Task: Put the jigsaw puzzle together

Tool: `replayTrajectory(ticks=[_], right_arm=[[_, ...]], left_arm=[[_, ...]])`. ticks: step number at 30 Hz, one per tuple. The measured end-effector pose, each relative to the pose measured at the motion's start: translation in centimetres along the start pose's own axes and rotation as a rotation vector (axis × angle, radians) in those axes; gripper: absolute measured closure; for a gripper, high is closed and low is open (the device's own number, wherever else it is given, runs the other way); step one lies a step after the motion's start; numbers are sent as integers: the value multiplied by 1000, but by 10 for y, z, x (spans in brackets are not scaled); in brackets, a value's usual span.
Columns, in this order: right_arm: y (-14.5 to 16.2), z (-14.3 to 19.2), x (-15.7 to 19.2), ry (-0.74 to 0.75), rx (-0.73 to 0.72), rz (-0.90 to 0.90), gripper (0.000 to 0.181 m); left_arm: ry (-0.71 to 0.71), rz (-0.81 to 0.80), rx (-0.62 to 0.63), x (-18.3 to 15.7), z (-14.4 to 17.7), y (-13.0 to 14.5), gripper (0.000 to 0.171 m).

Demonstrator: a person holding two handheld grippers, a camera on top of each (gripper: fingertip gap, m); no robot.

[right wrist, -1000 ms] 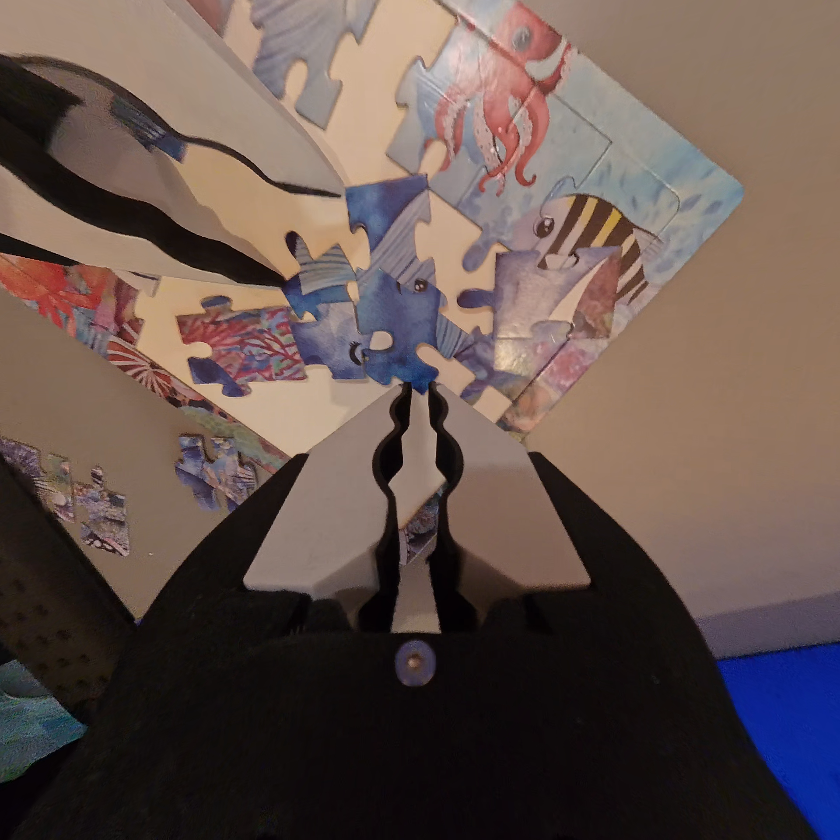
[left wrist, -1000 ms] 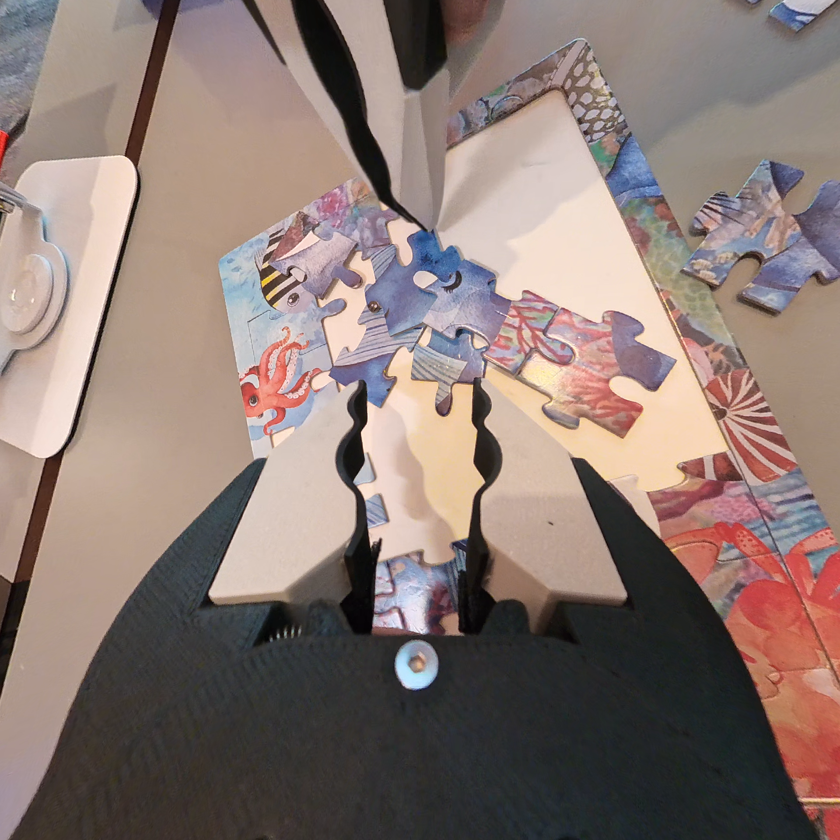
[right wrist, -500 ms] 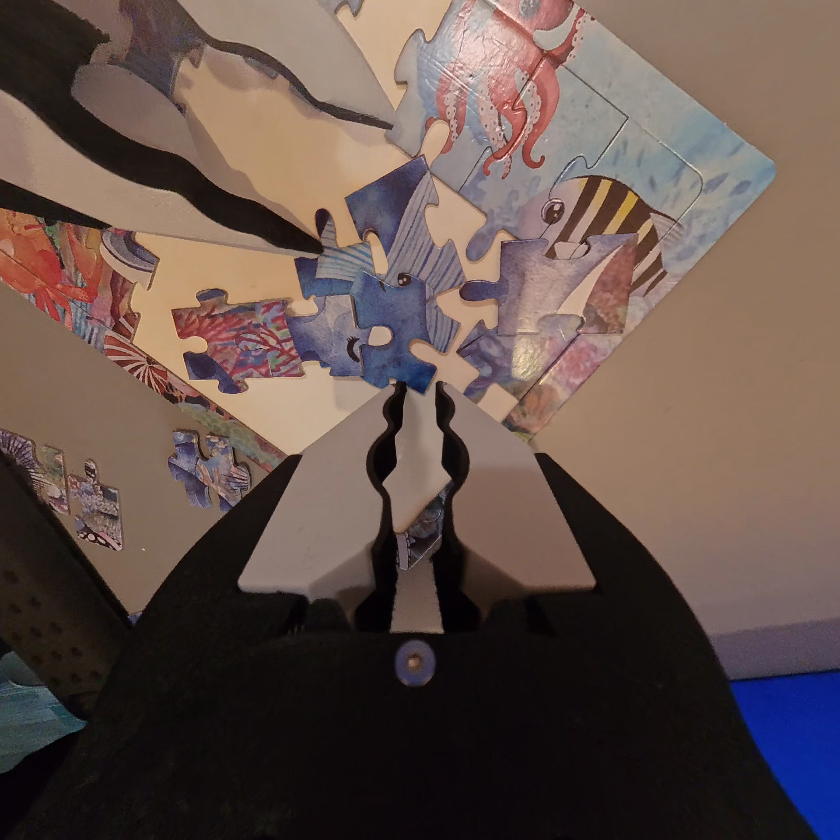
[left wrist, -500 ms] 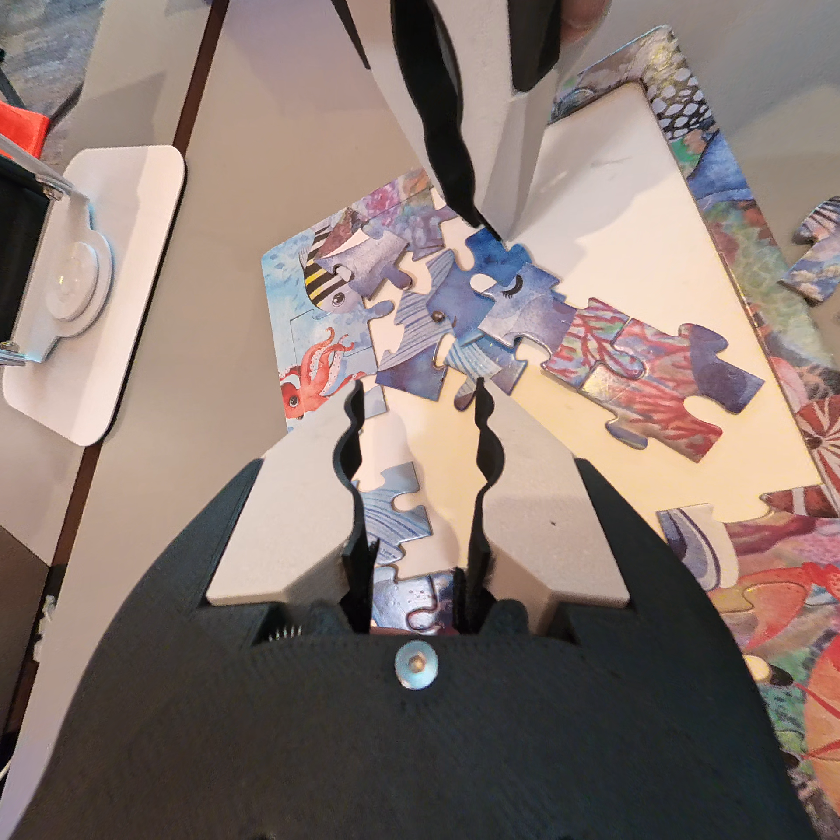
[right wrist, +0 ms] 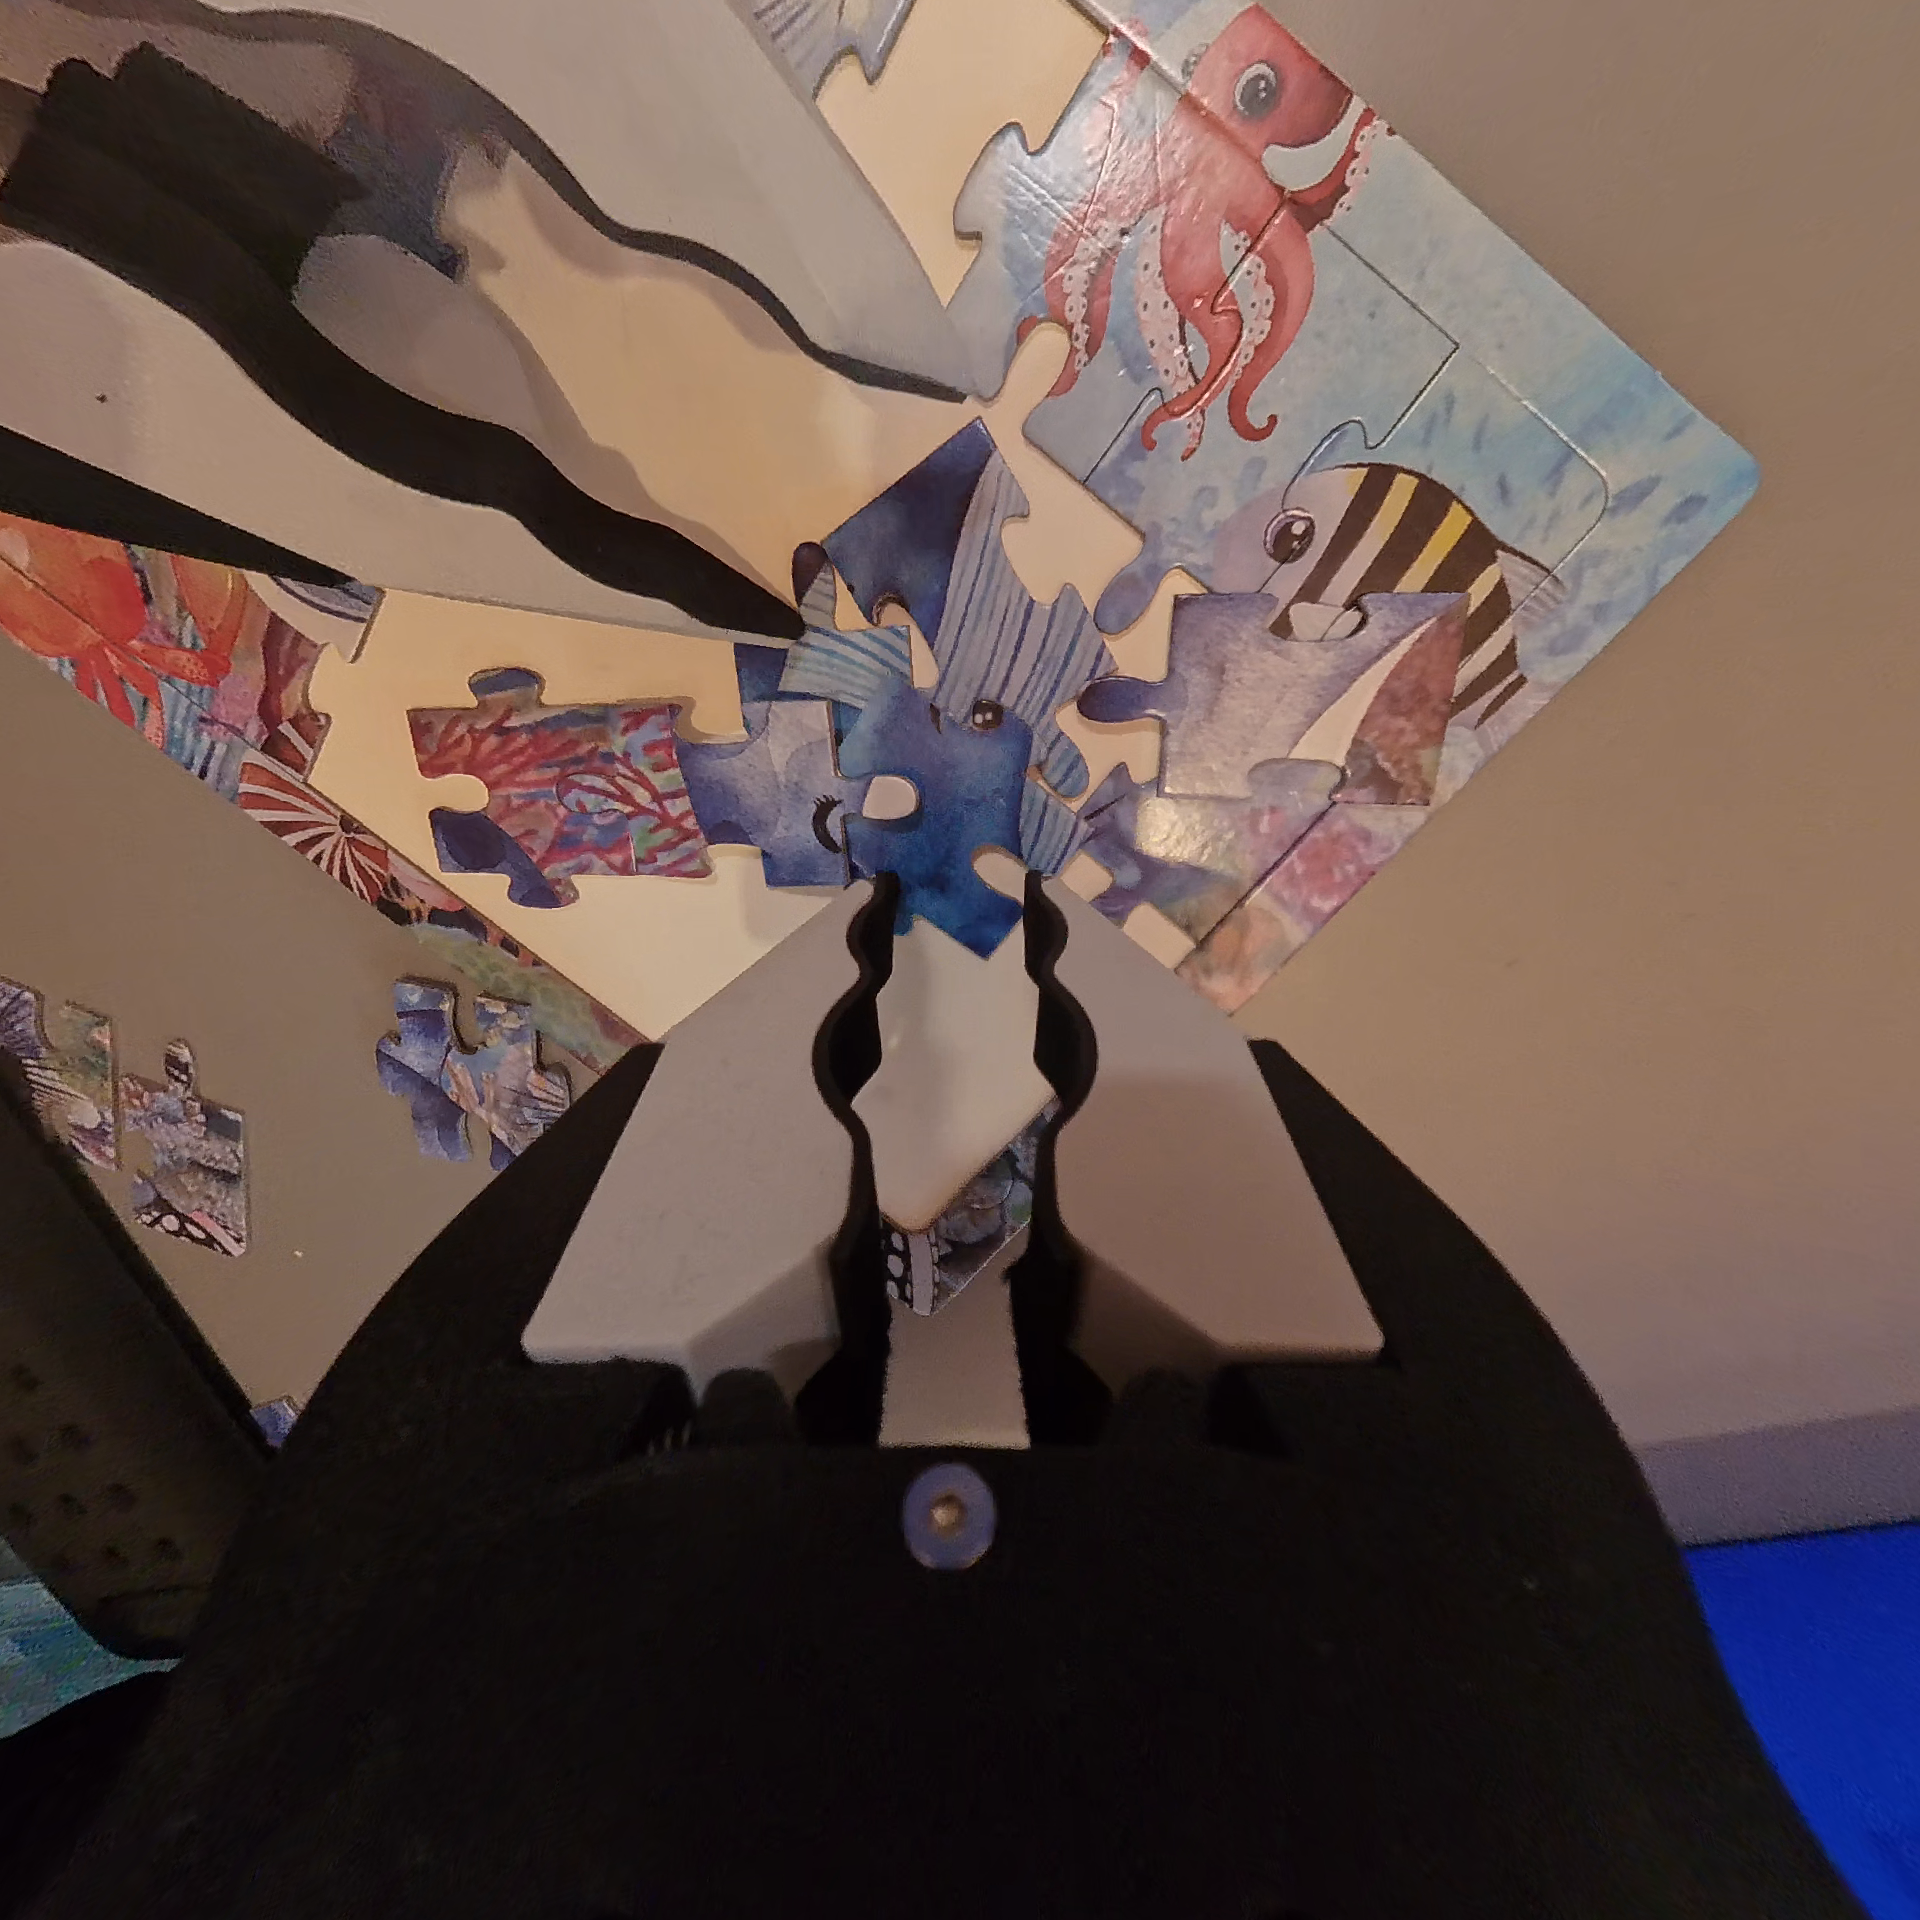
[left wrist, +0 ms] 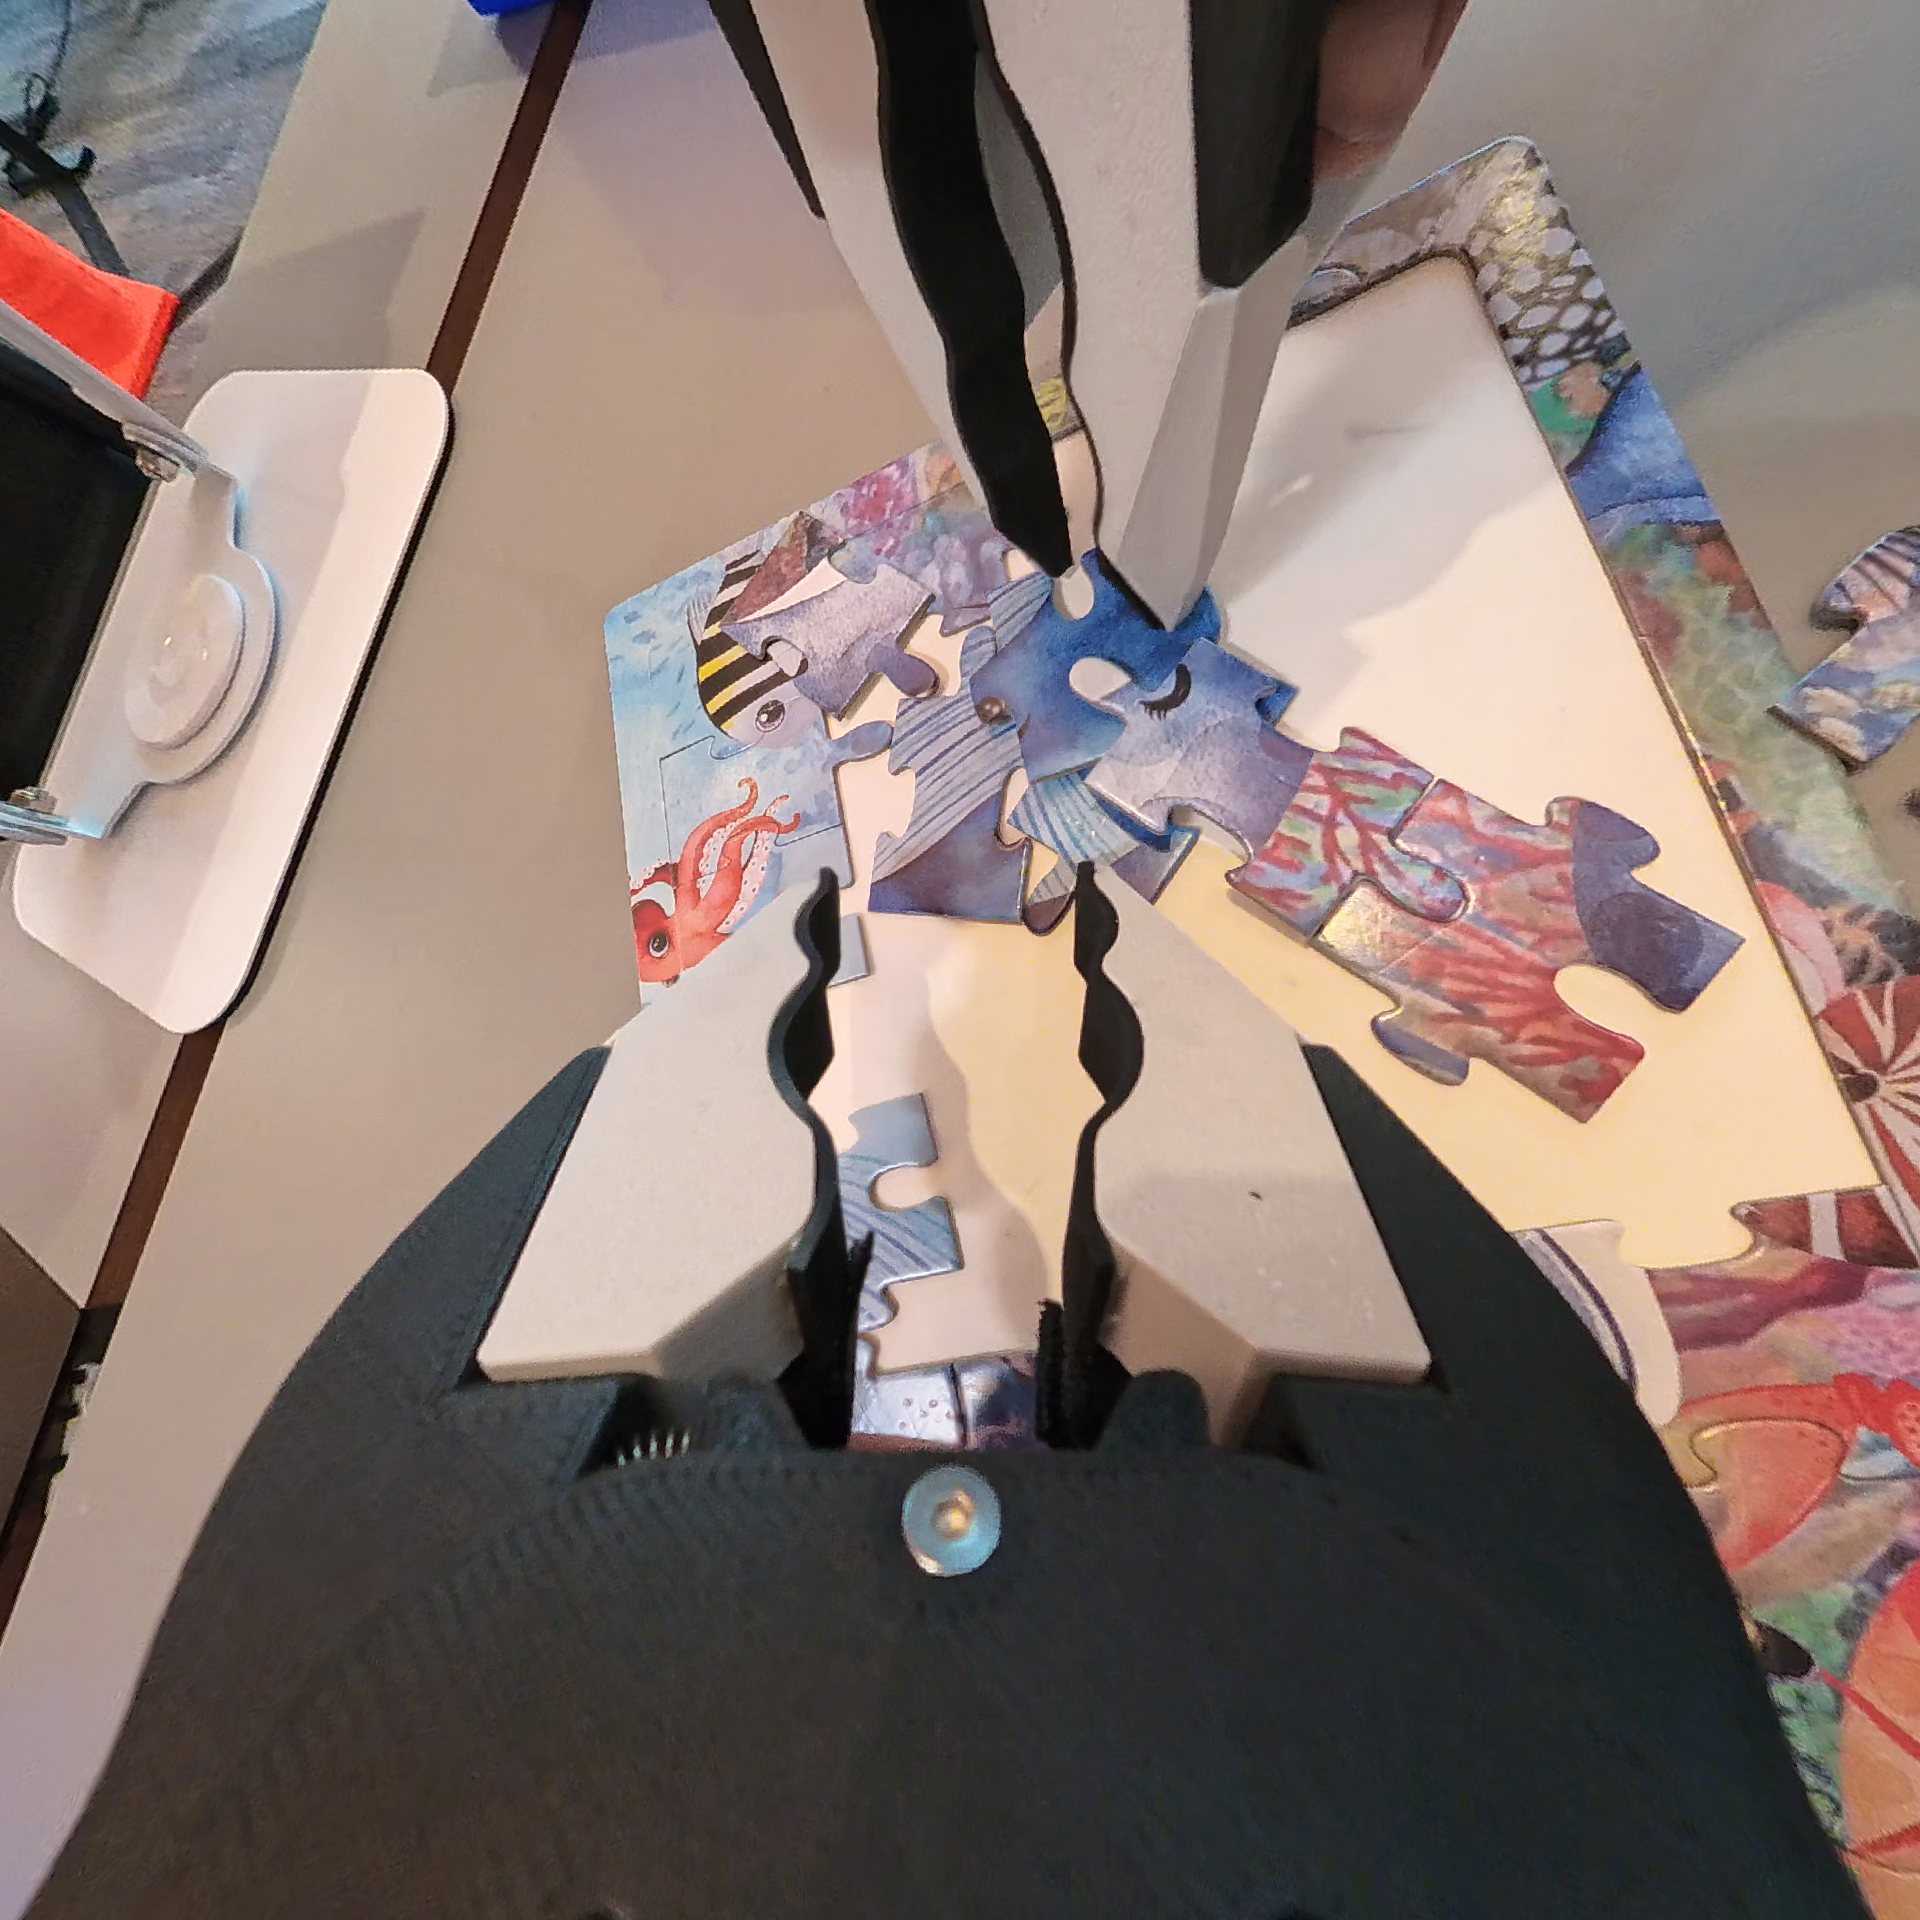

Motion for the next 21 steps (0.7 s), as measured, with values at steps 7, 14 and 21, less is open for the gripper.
replayTrajectory(ticks=[7, 14, 21], right_arm=[[1, 2, 3, 3, 13, 15, 144], [-1, 3, 14, -14, 20, 66, 138], [-3, -2, 26, -58, 44, 122, 147]], left_arm=[[0, 5, 17, 5, 4, 4, 122], [-48, 55, 77, 41, 42, 27, 125], [0, 165, 188, 65, 78, 71, 124]])
Point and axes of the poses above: each gripper's, where its closed fingertips meet, z back along the fingers, y out of its underside, x = y × z across the jaws, the point moved 9 cm from there along z, back along the fingers, and after that the axes turned 6 degrees about -z, right-handed, at the moved point
